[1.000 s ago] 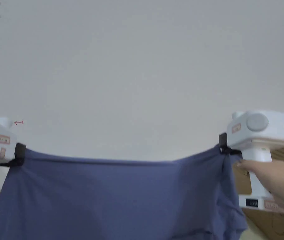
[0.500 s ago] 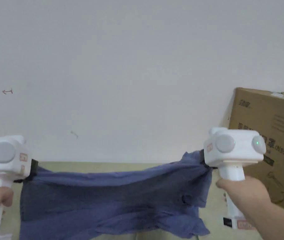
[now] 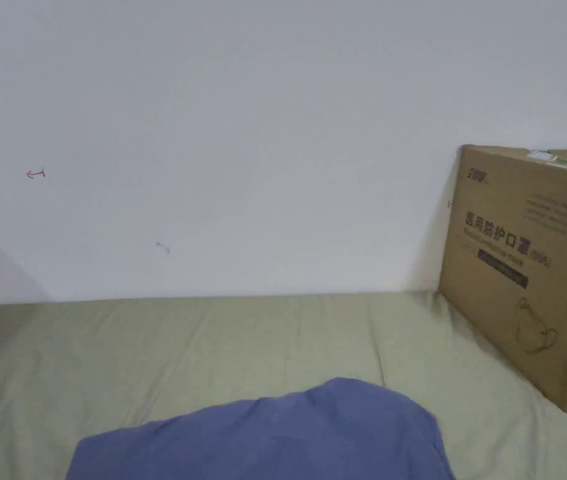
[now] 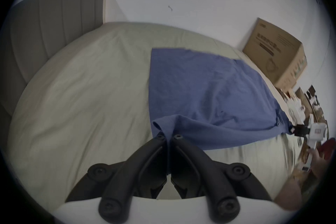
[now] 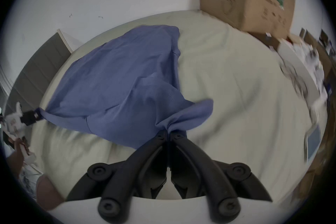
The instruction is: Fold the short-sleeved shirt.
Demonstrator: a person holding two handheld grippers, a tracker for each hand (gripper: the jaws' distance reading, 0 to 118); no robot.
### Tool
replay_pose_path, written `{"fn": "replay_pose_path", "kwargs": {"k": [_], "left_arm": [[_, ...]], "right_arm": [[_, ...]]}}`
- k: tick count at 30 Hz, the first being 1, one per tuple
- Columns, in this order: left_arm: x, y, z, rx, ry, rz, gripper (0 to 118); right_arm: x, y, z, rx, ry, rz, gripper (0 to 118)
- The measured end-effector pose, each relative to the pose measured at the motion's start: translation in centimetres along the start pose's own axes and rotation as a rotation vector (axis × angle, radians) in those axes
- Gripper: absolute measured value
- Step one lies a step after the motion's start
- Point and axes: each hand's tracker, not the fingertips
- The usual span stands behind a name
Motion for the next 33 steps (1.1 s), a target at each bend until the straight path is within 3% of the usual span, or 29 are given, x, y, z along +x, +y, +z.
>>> {"fn": "replay_pose_path", "kwargs": {"k": [4, 7, 10, 16, 23, 24, 25, 27, 28, 29, 33], "left_arm": [[-0.4, -5.5, 4.7, -0.031, -0.008, -0.061, 0], [-0.4, -8.0, 7.4, -0.059, -0.01, -0.076, 0], [-0.6, -9.4, 9.6, -0.063, -0.005, -0.088, 0], [0.1, -10.1, 11.0, -0.077, -0.01, -0.138, 0], [-0.7, -10.9, 10.0, -0.12, -0.036, -0.046, 1], [-0.8, -10.9, 9.9, -0.123, -0.036, -0.037, 7], [-0.9, -10.8, 9.9, -0.128, -0.043, -0.022, 21], [-1.0, -10.9, 10.0, -0.138, -0.015, -0.011, 109], [-1.3, -10.8, 10.2, -0.147, -0.017, -0.007, 118], [-1.6, -10.9, 10.4, -0.163, -0.027, 0.018, 111], [-1.8, -9.0, 16.7, -0.019, -0.066, 0.111, 111]], "right_arm": [[0.9, -5.4, 5.6, -0.009, 0.032, -0.003, 0], [1.4, -7.9, 8.1, -0.021, 0.079, -0.074, 0], [1.6, -9.4, 9.1, -0.044, 0.08, -0.092, 0], [1.4, -10.2, 8.8, -0.127, 0.035, -0.024, 0], [-0.1, -10.1, 7.6, -0.173, -0.033, 0.04, 2], [0.1, -10.0, 7.3, -0.179, -0.038, 0.034, 7], [0.1, -9.9, 7.2, -0.188, -0.048, 0.028, 19], [0.1, -9.6, 7.2, -0.213, -0.076, 0.002, 79], [0.2, -9.5, 7.4, -0.22, -0.083, 0.002, 95], [0.2, -9.3, 7.7, -0.221, -0.08, 0.003, 96], [0.1, -7.6, 11.1, -0.133, -0.023, -0.087, 96]]}}
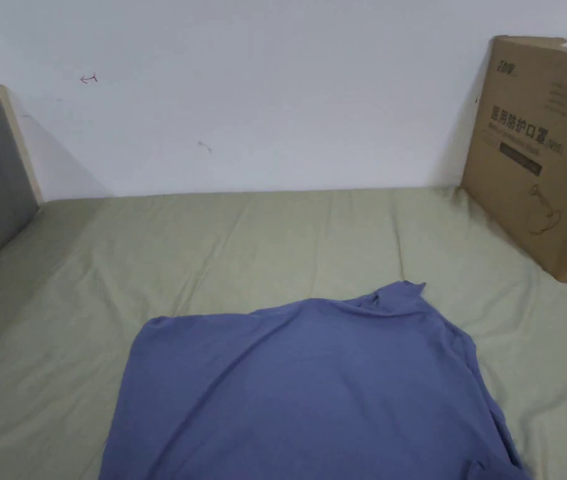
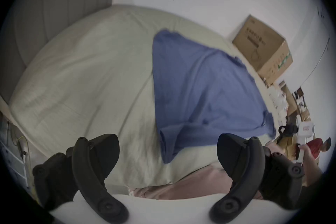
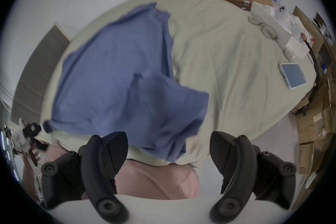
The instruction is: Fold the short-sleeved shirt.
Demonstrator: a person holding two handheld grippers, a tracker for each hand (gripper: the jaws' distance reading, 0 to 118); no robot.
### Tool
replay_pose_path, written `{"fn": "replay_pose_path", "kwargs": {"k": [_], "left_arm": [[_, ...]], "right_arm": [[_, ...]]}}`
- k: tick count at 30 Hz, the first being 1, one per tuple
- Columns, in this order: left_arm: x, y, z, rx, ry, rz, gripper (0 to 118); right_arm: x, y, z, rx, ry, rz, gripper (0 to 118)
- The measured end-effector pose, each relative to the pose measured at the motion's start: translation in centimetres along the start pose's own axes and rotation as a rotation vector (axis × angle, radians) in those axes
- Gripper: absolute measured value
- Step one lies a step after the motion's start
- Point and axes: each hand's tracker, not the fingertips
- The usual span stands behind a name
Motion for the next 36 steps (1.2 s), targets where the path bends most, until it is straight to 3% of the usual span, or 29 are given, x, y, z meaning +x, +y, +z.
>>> {"fn": "replay_pose_path", "kwargs": {"k": [5, 7, 8, 9, 11, 12, 14, 16, 18, 20, 21, 22, 23, 25, 26, 28, 33, 34, 35, 36], "left_arm": [[5.7, 2.7, 7.0, 0.282, -0.041, -0.016, 112], [6.4, 2.4, 8.2, 0.441, -0.017, -0.059, 105], [7.8, 1.7, 9.3, 0.55, 0.024, -0.089, 87], [8.0, 1.0, 9.6, 0.625, 0.055, -0.114, 61], [9.0, 0.4, 9.8, 0.668, 0.078, -0.146, 0], [9.3, 0.2, 9.8, 0.668, 0.103, -0.166, 0], [10.2, 0.6, 10.0, 0.623, -0.001, -0.183, 0], [10.3, 1.6, 9.7, 0.555, 0.018, -0.197, 0], [9.6, 4.3, 8.4, 0.328, 0.004, -0.182, 0], [7.5, 6.4, 4.4, -0.15, -0.096, -0.066, 0], [6.3, 5.8, 2.5, -0.28, -0.133, -0.024, 0], [5.4, 5.6, 1.0, -0.288, -0.141, -0.058, 2], [4.9, 5.0, -0.4, -0.268, -0.078, -0.104, 26], [4.1, 4.6, -2.6, -0.262, 0.031, -0.148, 110], [3.2, 3.8, -3.5, -0.273, 0.025, -0.142, 115], [2.7, 2.6, -5.3, -0.237, -0.031, -0.1, 114], [1.1, 2.1, -8.2, -0.262, 0.07, -0.093, 111], [0.9, 2.4, -8.4, -0.265, 0.03, -0.105, 101], [1.2, 2.1, -8.4, -0.275, 0.009, -0.116, 57], [1.6, 1.8, -8.4, -0.281, 0.014, -0.133, 11]], "right_arm": [[-3.2, 1.6, 6.9, 0.315, 0.149, -0.069, 96], [-5.1, 1.7, 9.3, 0.437, 0.248, -0.084, 94], [-6.1, 1.4, 10.4, 0.512, 0.274, -0.073, 84], [-7.1, 1.2, 11.4, 0.581, 0.278, -0.059, 62], [-9.5, 0.9, 12.6, 0.652, 0.242, -0.033, 2], [-10.0, 0.9, 13.1, 0.66, 0.244, -0.025, 2], [-10.3, 1.2, 13.5, 0.628, 0.363, -0.022, 2], [-11.0, 1.5, 13.8, 0.617, 0.347, 0.003, 2], [-11.5, 1.3, 14.0, 0.617, 0.314, 0.058, 2], [-11.7, 1.3, 13.6, 0.597, 0.289, 0.096, 2], [-11.6, 1.2, 13.3, 0.578, 0.292, 0.098, 2], [-11.7, 1.1, 12.6, 0.537, 0.304, 0.096, 2], [-11.6, 1.1, 11.9, 0.505, 0.308, 0.091, 2], [-11.6, 0.8, 11.0, 0.465, 0.31, 0.08, 2], [-11.4, 0.7, 10.5, 0.446, 0.305, 0.074, 2], [-11.2, 0.6, 10.8, 0.407, 0.298, 0.066, 2], [-10.5, 0.7, 9.0, 0.343, 0.249, 0.039, 2], [-10.8, 0.8, 9.0, 0.334, 0.239, 0.042, 2], [-10.3, 1.4, 7.8, 0.382, 0.227, 0.095, 2], [-10.5, 1.3, 7.6, 0.375, 0.226, 0.093, 2]]}}
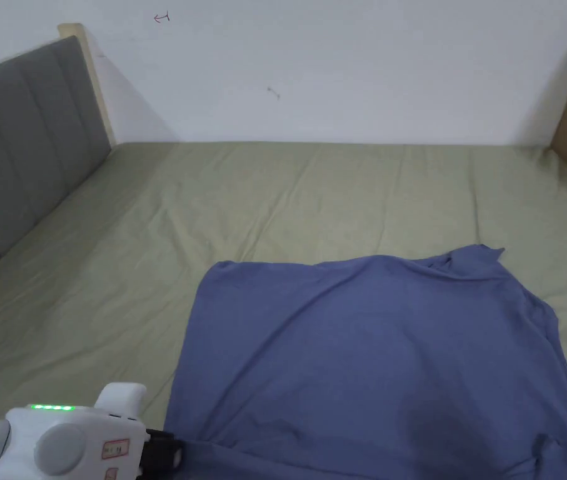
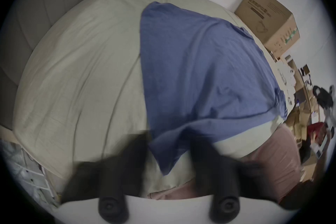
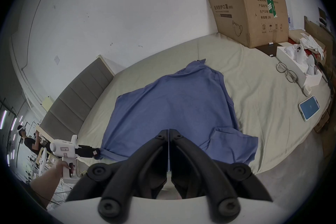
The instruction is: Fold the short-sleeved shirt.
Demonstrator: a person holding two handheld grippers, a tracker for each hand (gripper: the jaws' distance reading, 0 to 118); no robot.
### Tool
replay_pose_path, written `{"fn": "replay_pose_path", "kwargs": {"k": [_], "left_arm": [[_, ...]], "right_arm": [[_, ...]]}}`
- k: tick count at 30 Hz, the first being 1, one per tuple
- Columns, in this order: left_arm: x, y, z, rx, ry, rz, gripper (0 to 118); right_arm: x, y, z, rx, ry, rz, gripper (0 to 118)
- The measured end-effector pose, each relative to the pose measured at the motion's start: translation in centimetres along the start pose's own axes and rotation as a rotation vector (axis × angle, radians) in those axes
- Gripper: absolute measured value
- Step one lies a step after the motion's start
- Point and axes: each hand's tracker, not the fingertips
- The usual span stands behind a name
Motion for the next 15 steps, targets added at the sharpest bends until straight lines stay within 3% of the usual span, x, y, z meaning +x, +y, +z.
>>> {"fn": "replay_pose_path", "kwargs": {"k": [1, 3, 6, 9, 10, 12, 13, 15], "left_arm": [[0.6, -0.4, -0.1, -0.003, 0.058, -0.059, 3], [1.5, -1.5, 1.2, 0.077, 0.074, -0.117, 2], [2.4, -2.4, 4.5, 0.248, 0.08, -0.116, 2], [3.0, -3.3, 6.3, 0.32, 0.028, -0.056, 2], [3.3, -3.4, 6.6, 0.346, 0.033, -0.062, 2], [3.6, -3.6, 7.0, 0.36, 0.029, -0.068, 2], [3.7, -3.7, 7.1, 0.363, 0.031, -0.065, 2], [5.2, -3.8, 7.3, 0.362, 0.029, -0.056, 2]], "right_arm": [[-0.2, -0.2, 0.0, -0.006, -0.001, -0.007, 2], [0.5, -0.4, 0.1, -0.033, 0.009, -0.049, 2], [0.7, -0.9, 0.4, -0.022, -0.021, -0.04, 2], [3.5, -0.5, -0.5, -0.077, -0.127, -0.046, 2], [4.4, -0.8, -0.8, -0.093, -0.138, -0.056, 8], [6.5, -1.4, -1.5, -0.164, -0.179, -0.081, 88], [7.4, -1.8, -2.6, -0.253, -0.217, -0.098, 111], [10.6, -3.2, -4.6, -0.401, -0.194, -0.14, 115]]}}
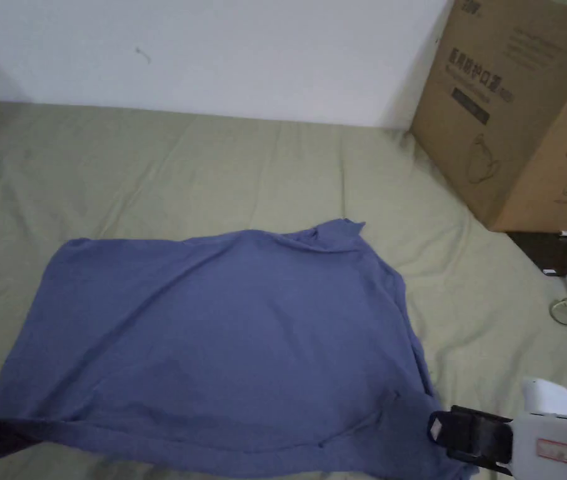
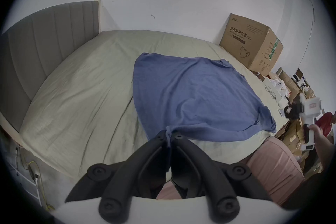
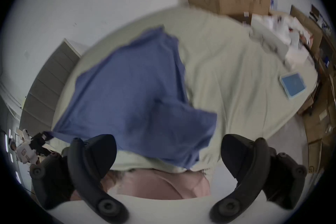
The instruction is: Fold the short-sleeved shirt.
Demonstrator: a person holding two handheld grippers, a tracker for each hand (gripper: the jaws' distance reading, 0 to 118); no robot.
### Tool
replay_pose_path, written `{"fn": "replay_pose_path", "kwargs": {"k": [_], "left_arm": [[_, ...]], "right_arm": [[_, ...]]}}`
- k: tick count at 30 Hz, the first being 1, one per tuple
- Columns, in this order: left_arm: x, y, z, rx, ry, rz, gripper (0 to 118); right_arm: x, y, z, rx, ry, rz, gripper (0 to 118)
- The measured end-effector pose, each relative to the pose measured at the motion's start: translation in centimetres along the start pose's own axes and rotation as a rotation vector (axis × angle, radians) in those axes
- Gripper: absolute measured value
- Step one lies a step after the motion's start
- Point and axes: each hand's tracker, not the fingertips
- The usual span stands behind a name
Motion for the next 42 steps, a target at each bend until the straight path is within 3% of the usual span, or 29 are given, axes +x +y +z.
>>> {"fn": "replay_pose_path", "kwargs": {"k": [3, 7, 8, 9, 10, 12, 13, 14, 17, 22, 31, 35, 42], "left_arm": [[0.3, 0.1, 0.0, -0.018, -0.002, 0.016, 2], [0.5, 0.0, -0.1, -0.042, 0.013, 0.015, 2], [0.6, 0.0, -0.2, -0.05, 0.019, 0.01, 2], [0.7, 0.0, -0.2, -0.053, 0.025, 0.004, 2], [0.9, 0.0, -0.2, -0.04, 0.023, 0.001, 2], [0.5, -0.2, -0.3, -0.045, 0.036, -0.01, 2], [0.5, -0.2, -0.4, -0.046, 0.038, -0.01, 2], [0.4, -0.3, -0.4, -0.049, 0.036, -0.006, 2], [0.3, -0.6, -0.6, -0.056, 0.048, -0.003, 2], [0.1, -0.8, -0.5, -0.047, 0.058, -0.004, 2], [0.3, -0.9, -0.1, -0.056, 0.069, -0.034, 2], [0.0, -0.7, 1.3, -0.007, 0.069, -0.016, 2], [0.2, 3.9, 0.7, 0.046, 0.072, -0.041, 2]], "right_arm": [[1.5, -0.8, -3.1, -0.073, -0.067, 0.001, 115], [1.8, -1.6, -5.9, -0.174, -0.092, 0.084, 112], [1.2, -2.0, -5.9, -0.169, -0.076, 0.097, 105], [0.9, -2.1, -5.9, -0.169, -0.073, 0.111, 91], [0.4, -2.1, -5.6, -0.135, -0.176, 0.186, 81], [-0.2, -2.4, -4.9, -0.104, -0.155, 0.241, 33], [0.0, -2.3, -4.6, -0.106, -0.077, 0.206, 11], [-0.1, -2.4, -4.4, -0.099, -0.117, 0.198, 10], [0.3, -2.5, -3.4, -0.072, -0.097, 0.209, 8], [1.5, -3.5, -1.4, 0.011, -0.046, 0.111, 7], [0.7, -4.3, 3.3, 0.096, -0.069, 0.159, 7], [1.2, -3.9, 5.2, 0.122, -0.046, 0.11, 7], [-1.5, 1.5, 7.2, 0.205, -0.052, 0.135, 7]]}}
